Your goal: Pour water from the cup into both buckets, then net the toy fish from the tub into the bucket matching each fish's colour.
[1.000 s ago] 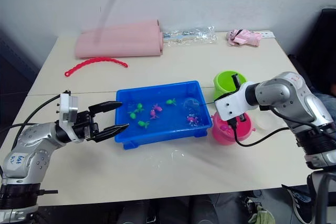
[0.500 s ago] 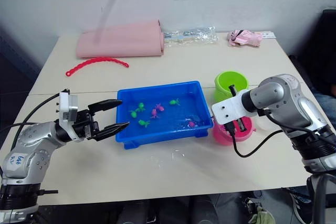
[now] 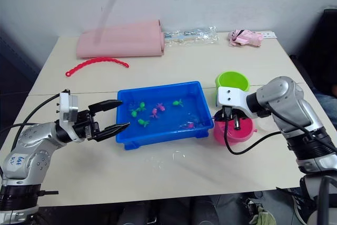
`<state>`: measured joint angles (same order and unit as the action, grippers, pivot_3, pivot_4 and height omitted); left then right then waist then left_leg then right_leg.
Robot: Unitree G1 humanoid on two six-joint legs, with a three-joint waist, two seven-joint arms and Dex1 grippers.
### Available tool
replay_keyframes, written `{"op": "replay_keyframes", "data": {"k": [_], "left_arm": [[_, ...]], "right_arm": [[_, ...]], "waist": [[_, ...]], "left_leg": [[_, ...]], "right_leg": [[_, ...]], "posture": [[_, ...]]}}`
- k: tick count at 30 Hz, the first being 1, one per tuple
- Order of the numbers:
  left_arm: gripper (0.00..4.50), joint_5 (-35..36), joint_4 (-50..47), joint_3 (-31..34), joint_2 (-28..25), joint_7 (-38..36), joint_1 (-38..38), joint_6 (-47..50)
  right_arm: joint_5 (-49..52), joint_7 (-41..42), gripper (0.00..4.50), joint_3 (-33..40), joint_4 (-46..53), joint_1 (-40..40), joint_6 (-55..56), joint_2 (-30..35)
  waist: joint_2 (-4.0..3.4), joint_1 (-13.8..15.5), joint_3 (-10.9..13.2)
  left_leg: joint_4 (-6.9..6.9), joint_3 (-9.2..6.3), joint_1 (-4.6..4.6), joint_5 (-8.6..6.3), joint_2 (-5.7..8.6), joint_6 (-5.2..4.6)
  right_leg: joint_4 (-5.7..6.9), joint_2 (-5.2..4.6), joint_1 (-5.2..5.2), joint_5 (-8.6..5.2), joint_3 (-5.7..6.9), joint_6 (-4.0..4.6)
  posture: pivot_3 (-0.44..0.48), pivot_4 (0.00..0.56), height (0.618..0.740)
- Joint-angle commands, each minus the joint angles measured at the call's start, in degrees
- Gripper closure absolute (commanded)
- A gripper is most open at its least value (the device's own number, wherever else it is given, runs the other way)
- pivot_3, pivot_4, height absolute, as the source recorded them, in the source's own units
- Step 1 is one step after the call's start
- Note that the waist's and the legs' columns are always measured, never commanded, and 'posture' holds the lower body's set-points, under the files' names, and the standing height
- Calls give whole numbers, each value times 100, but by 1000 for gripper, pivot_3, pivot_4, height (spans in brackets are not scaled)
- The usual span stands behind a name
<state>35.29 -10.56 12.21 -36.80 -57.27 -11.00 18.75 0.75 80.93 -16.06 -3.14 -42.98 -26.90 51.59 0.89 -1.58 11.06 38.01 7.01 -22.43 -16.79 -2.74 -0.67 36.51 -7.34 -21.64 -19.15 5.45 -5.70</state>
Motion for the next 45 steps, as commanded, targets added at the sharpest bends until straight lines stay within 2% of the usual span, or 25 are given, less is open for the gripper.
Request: {"op": "replay_keyframes", "data": {"k": [1,10,14,20,24,28,33,35,36,39,45], "left_arm": [[31,12,-113,-41,16,-60,-97,-102],[31,16,-38,-168,4,-164,-311,-66],[31,107,-23,-222,20,-262,-425,-2],[31,179,171,-585,128,-532,-1061,213],[31,125,385,-881,298,-716,-1508,287],[31,88,543,-1050,459,-828,-1727,289],[31,12,831,-1308,692,-1061,-1982,251],[31,-25,981,-1370,759,-1154,-2086,217],[31,-42,1051,-1391,788,-1195,-2129,196],[31,-67,1148,-1402,823,-1281,-2173,159],[31,-103,1189,-1371,877,-1330,-2120,132]], "right_arm": [[408,60,4500,369,119,-257,-553,16],[1104,-179,4500,990,396,80,-1395,281],[1587,-516,4500,1793,776,587,-1798,386],[2186,-992,4500,3564,1960,2175,-2267,499],[2435,-1353,4500,4788,2764,3279,-2338,308],[2544,-1552,4500,5480,3224,4071,-2090,127],[2051,-1731,4500,6327,3439,5339,-774,-397],[1808,-1639,4500,6489,3227,5749,238,-640],[1570,-1638,4500,6529,2950,5936,1095,-786],[1064,-1602,4500,6464,2211,6281,3360,-1000],[358,-2156,4500,6097,1050,6346,5530,-934]], "waist": [[-1,-2,1],[-1,8,1],[-1,11,1],[-2,112,1],[-2,183,1],[-2,181,1],[-2,251,0],[-2,278,0],[-2,284,0],[-2,282,0],[-1,203,0]], "left_leg": [[0,0,-1,0,0,0],[-3,-4,-6,-2,0,1],[-3,-11,-16,-3,2,-1],[-3,-23,-30,-3,3,-1],[-2,-23,-32,-2,4,-2],[-2,-21,-31,-2,-3,-2],[-2,-21,-30,0,-4,0],[-1,-18,-29,0,-1,-1],[0,-17,-29,1,1,-1],[0,-8,-18,0,5,-1],[-5,9,7,2,-2,1]], "right_leg": [[0,0,-1,0,0,0],[-6,0,-1,0,5,0],[-12,-2,-2,0,15,0],[-21,3,-4,0,29,-1],[-27,37,-2,3,28,-6],[-39,57,2,8,17,-15],[-43,72,4,9,14,-16],[-43,73,4,10,8,-19],[-44,77,4,11,5,-21],[-44,78,10,13,-4,-24],[-39,80,18,14,-28,-26]], "posture": [[0,150,740],[0,150,740],[0,150,740],[0,150,740],[0,150,740],[0,150,740],[0,150,740],[0,150,740],[0,150,740],[0,150,740],[0,150,740]]}}
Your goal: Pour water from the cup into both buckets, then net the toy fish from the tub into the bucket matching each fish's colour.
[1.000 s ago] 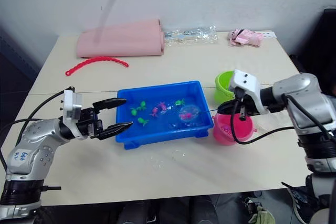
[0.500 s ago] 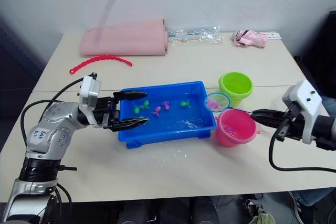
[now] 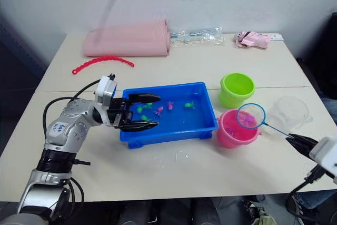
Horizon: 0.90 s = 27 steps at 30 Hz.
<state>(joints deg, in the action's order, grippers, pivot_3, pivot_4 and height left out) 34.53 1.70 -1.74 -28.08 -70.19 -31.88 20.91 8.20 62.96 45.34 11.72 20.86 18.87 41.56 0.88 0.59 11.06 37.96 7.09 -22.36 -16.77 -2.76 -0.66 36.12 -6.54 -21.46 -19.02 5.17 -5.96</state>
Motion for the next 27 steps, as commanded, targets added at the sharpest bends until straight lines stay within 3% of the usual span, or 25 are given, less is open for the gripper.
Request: {"op": "replay_keyframes", "data": {"k": [1,8,11,21,24,27], "left_arm": [[31,-34,-64,28,20,-19,2,-82],[31,-2,-335,71,54,167,160,14],[31,16,-404,94,42,231,177,58],[31,6,-404,132,143,468,87,89],[31,7,-381,135,192,527,47,84],[31,-16,-355,131,216,540,89,54]], "right_arm": [[-572,-535,4500,-104,-654,-107,1388,109],[-2250,-1955,4500,-99,-1432,-543,4016,250],[-2831,-2487,4500,36,-1643,-691,4610,247],[-4642,-4005,4500,194,-2309,-826,5516,463],[-5428,-4966,4500,424,-2212,-883,5281,363],[-5567,-5340,4500,160,-2013,-593,5195,360]], "waist": [[0,-36,0],[-1,-82,1],[-1,-82,0],[-1,-87,0],[-1,-89,0],[-1,-88,0]], "left_leg": [[0,0,1,1,0,1],[-3,1,4,3,-3,6],[-2,2,4,5,-4,9],[-2,4,7,6,-2,10],[-2,5,8,7,-3,12],[-2,6,8,8,-3,14]], "right_leg": [[2,0,0,0,-2,0],[2,0,-2,-1,-10,1],[3,0,-2,-1,-12,1],[2,1,-1,-1,-68,1],[3,2,-1,-2,-71,2],[4,2,-3,-2,-74,3]], "posture": [[0,150,740],[0,150,740],[0,150,740],[0,150,740],[0,150,740],[0,150,740]]}}
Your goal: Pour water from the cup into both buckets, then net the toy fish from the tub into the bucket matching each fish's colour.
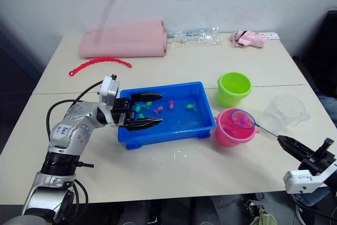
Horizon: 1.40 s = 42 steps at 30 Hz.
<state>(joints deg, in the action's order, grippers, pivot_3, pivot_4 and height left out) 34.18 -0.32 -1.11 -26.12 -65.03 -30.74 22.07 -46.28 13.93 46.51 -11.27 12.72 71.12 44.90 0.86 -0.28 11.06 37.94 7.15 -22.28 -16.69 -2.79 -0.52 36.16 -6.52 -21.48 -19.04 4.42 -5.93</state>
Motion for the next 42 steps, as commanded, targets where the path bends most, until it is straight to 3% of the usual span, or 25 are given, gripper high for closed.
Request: {"op": "replay_keyframes", "data": {"k": [1,14,28,32,36,42], "left_arm": [[31,10,-138,64,36,35,-21,-74],[31,-12,-122,65,86,121,-9,-109],[31,3,-177,77,114,193,99,-139],[31,-4,-149,116,89,175,147,-197],[31,49,-139,355,-122,162,304,-199],[31,144,-34,1080,-659,269,774,-135]], "right_arm": [[-148,-557,4500,-11,415,329,-4,-6],[-88,-1326,4500,-400,1152,1160,-769,-36],[-170,-1866,4500,-661,1355,1499,-1298,173],[1041,-1340,4500,-963,1206,1639,-1587,299],[3106,-275,4500,-1602,1814,1873,-2132,762],[6484,1293,4500,-2846,3312,956,-4558,1613]], "waist": [[0,2,0],[0,-1,0],[0,2,0],[0,0,0],[0,-26,0],[2,-154,0]], "left_leg": [[0,0,0,0,0,1],[-1,-1,0,1,-1,2],[-2,-1,0,1,0,2],[-2,-2,0,1,0,2],[-2,-2,1,0,-2,0],[-1,-9,5,-1,-10,-2]], "right_leg": [[0,1,0,0,0,0],[1,3,0,-2,-1,0],[1,1,1,-2,-1,0],[1,1,1,-2,-1,0],[1,1,2,-2,-1,0],[11,-1,4,-2,3,1]], "posture": [[0,150,740],[0,150,740],[0,150,740],[0,150,740],[0,150,740],[0,150,740]]}}
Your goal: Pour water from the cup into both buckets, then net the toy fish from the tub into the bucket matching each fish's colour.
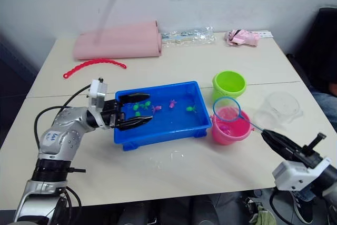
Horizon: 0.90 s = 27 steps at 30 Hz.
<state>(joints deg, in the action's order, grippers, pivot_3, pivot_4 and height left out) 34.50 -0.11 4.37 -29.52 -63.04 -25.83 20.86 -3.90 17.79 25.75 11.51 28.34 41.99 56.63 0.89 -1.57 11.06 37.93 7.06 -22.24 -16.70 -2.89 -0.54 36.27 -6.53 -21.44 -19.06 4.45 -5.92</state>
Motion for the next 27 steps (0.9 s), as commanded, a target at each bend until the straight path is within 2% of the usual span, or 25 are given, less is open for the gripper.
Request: {"op": "replay_keyframes", "data": {"k": [1,3,6,8,11,13,18,21,27], "left_arm": [[31,105,-39,626,-396,80,370,-27],[31,116,-97,810,-544,120,554,-18],[31,176,-265,1005,-669,202,748,33],[31,216,-396,1117,-727,261,867,73],[31,256,-574,1226,-772,344,1031,96],[31,279,-660,1270,-799,365,1098,107],[31,203,-671,1270,-926,309,1066,27],[31,168,-573,1276,-1057,220,950,-26],[31,161,-478,1252,-1222,90,835,-58]], "right_arm": [[2791,1005,4500,-1015,1255,-845,-2233,457],[3630,963,4500,-1515,1604,-1504,-3672,509],[4347,823,4500,-2049,1921,-2473,-5444,646],[4239,765,4500,-2499,2077,-3266,-6479,734],[4684,722,4500,-2997,1929,-4337,-7975,414],[4524,970,4500,-3358,1778,-4920,-8522,327],[4507,1315,4500,-3672,1488,-5736,-9667,124],[4392,1620,4500,-3759,1355,-5931,-9867,13],[4200,1920,4500,-3904,1079,-6041,-10125,-129]], "waist": [[0,-46,0],[7,-5,-1],[9,48,0],[8,104,0],[9,144,0],[9,137,0],[9,135,0],[11,137,-1],[11,139,-1]], "left_leg": [[0,2,2,0,-1,-2],[0,-2,2,-1,-9,-3],[1,-11,-7,-3,-21,2],[8,-15,-17,-8,-16,-4],[12,-14,-19,-15,-15,-5],[11,-15,-20,-18,-15,-4],[8,-16,-47,-21,0,-9],[18,-11,-103,-16,12,-17],[20,4,-107,-11,17,-25]], "right_leg": [[2,-3,-1,0,-4,0],[6,-12,-1,-1,-3,3],[8,-14,-9,-7,5,13],[7,-20,-14,-9,14,18],[6,-35,-16,-9,16,18],[4,-41,-16,-10,20,21],[4,-64,-38,-13,48,26],[26,-72,-97,-11,57,22],[31,-57,-106,-9,90,18]], "posture": [[0,150,740],[0,150,740],[0,150,740],[0,150,740],[0,150,740],[0,150,740],[0,150,740],[0,150,740],[0,150,740]]}}
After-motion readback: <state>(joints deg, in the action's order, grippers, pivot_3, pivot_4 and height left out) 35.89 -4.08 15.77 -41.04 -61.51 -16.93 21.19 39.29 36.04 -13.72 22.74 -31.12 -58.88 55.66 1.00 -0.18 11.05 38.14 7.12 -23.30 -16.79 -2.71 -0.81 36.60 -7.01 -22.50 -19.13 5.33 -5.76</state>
